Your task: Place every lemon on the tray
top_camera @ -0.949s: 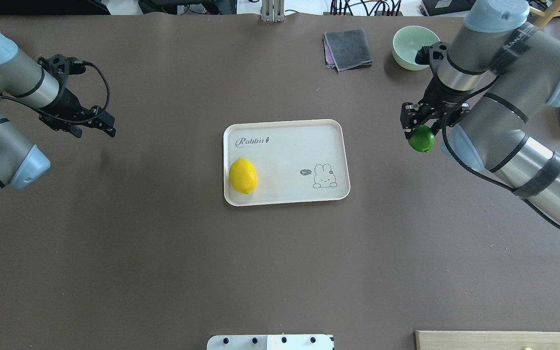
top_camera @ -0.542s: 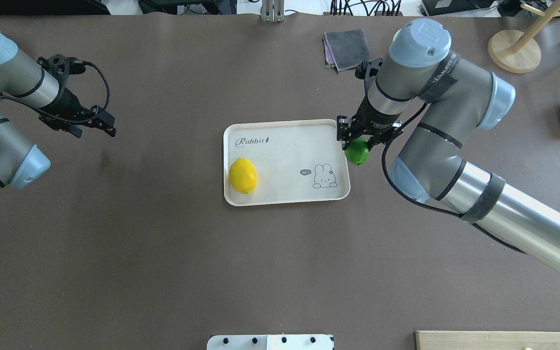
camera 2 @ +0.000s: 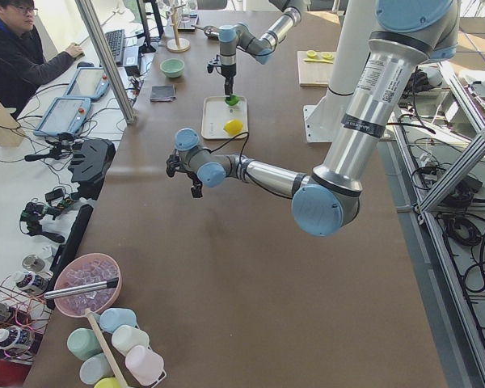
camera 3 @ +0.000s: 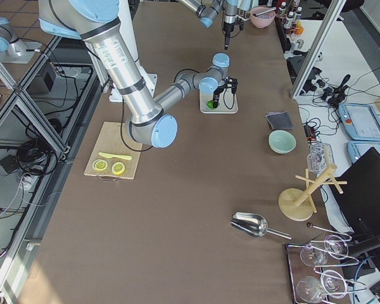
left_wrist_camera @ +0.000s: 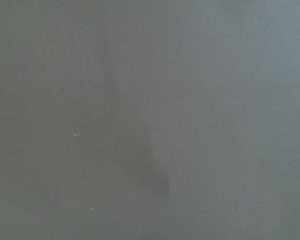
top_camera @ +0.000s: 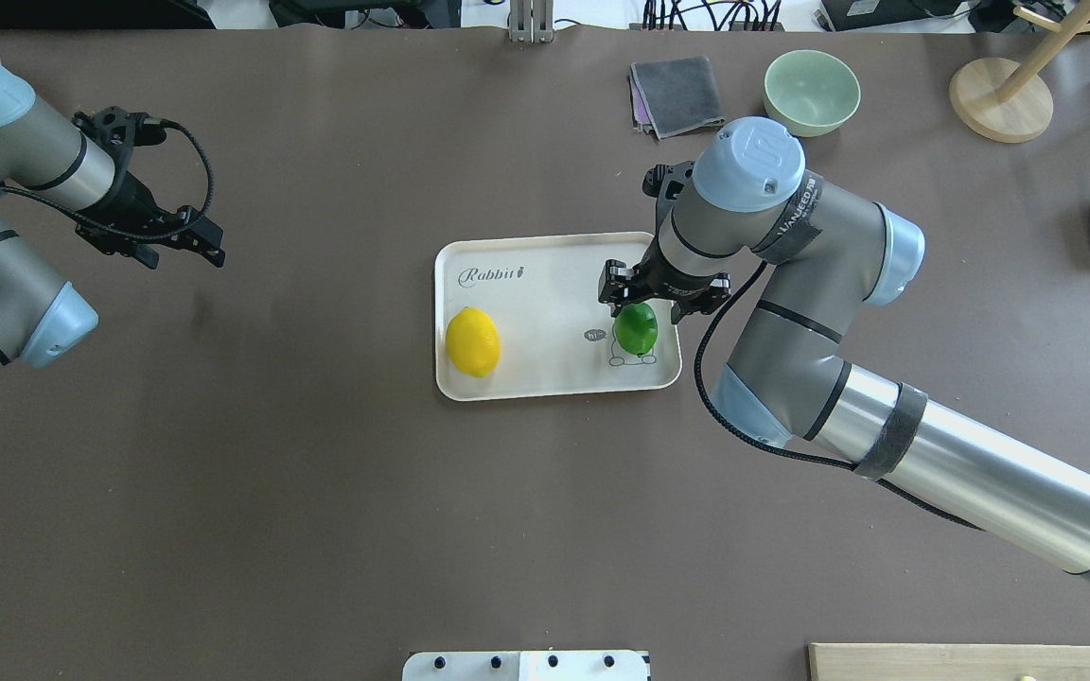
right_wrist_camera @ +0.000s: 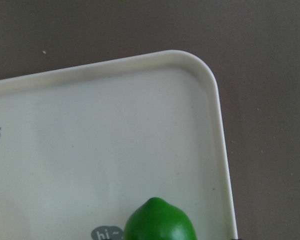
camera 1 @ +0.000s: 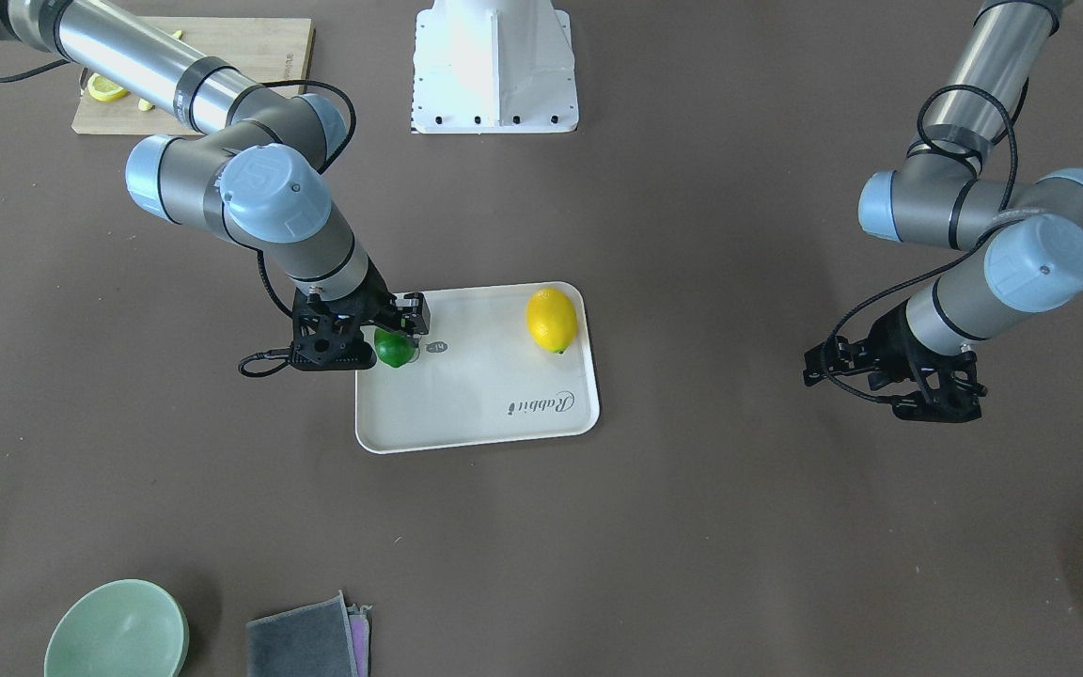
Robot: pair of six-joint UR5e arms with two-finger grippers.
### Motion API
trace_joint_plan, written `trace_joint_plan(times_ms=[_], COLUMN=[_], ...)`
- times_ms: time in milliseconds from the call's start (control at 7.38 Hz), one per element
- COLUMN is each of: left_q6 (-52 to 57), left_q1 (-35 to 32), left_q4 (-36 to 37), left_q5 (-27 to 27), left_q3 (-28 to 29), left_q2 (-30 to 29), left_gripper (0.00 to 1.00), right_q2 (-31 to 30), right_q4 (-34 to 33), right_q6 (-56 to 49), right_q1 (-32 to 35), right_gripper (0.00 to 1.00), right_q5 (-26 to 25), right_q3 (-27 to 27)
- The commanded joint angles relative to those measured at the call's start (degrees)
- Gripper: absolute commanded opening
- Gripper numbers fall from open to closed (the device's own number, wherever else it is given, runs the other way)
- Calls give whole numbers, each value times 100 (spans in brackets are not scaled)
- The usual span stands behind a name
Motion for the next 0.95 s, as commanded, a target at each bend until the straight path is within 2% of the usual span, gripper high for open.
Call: trace_joint_plan(times_ms=[0,271,407,542,814], left_q6=[66,266,834,1492,3038], left_q1=[-8,-410,-726,-1095,-1894], left_q4=[0,61,218,646,1796], left_q5=[0,-70,-331,-490,-711], left_q3=[3,29,90,117,65], left_q2=[-3,49,93,93,94], left_gripper=[98,97,97,97,97], right_q2=[48,-30,-170,-459,-821], right_q4=[-344,-791,-1106,-1405,-1811], right_q6=[-84,-581,-1186,-1775,-3146], right_q1=[230,616,914,1274,2117], right_gripper=[100,100,100,100,100], right_q5=[272,371,406,424,853], right_q3=[-2,32,137,382,472])
